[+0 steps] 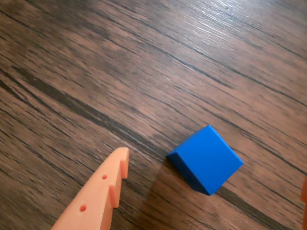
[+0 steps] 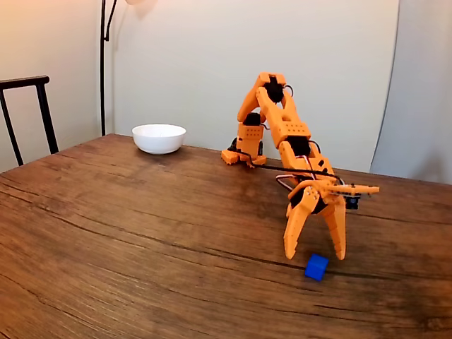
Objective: Grasp the cube and drop it in the bowl
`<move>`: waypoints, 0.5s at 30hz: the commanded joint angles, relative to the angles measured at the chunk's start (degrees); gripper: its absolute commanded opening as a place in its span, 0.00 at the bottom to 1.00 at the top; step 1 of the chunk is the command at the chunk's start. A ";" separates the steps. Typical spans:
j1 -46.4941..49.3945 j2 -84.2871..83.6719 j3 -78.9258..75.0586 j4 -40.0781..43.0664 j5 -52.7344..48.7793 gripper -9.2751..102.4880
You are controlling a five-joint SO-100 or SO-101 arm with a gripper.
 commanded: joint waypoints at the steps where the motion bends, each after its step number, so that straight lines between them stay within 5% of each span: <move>1: 0.88 0.62 -2.72 -0.97 -0.26 0.51; 15: 1.85 0.26 -2.64 -0.79 -2.99 0.51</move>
